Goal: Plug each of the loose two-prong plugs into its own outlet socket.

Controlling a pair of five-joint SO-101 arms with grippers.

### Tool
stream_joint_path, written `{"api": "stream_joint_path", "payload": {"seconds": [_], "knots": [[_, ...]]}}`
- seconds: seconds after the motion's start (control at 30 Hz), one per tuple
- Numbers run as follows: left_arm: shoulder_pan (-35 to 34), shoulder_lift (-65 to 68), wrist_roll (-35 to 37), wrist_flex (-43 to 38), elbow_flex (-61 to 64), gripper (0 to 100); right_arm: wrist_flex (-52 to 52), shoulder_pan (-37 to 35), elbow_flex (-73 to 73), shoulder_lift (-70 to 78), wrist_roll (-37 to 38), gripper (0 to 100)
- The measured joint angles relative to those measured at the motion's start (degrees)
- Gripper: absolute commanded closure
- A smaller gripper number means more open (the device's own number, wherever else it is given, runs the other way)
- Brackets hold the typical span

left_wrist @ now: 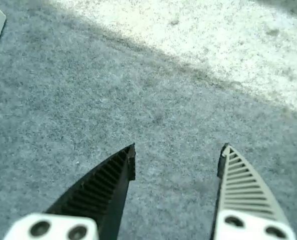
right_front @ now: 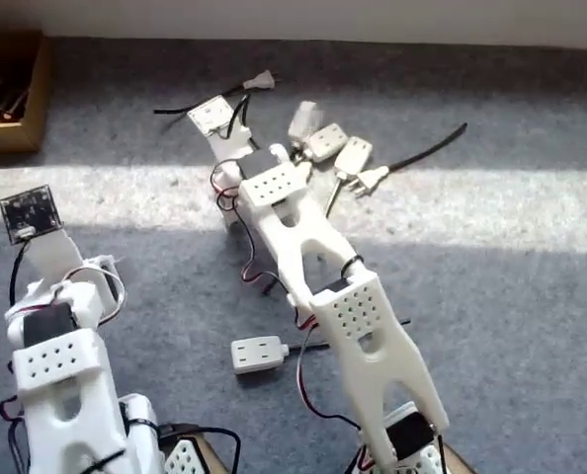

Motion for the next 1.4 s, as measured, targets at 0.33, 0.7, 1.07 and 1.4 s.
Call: {"api": "stream_joint_path", "payload": {"seconds": [0.33,0.7,1.07,1.4], "knots": [[0.79,28.84,-0.09,6.77,-21.19,72,19.08,-2.73,-9.41,0.62,-5.19,87.1],[0.79,25.32,-0.09,6.86,-20.48,72,13.71,-5.01,-18.20,10.64,-3.25,80.2],[0.79,25.32,-0.09,4.22,-18.64,72,25.23,-4.57,-36.57,12.13,-1.23,64.7],[-1.49,25.32,0.09,-0.97,-18.64,72,25.41,4.75,-39.03,12.31,-0.97,64.7]]}}
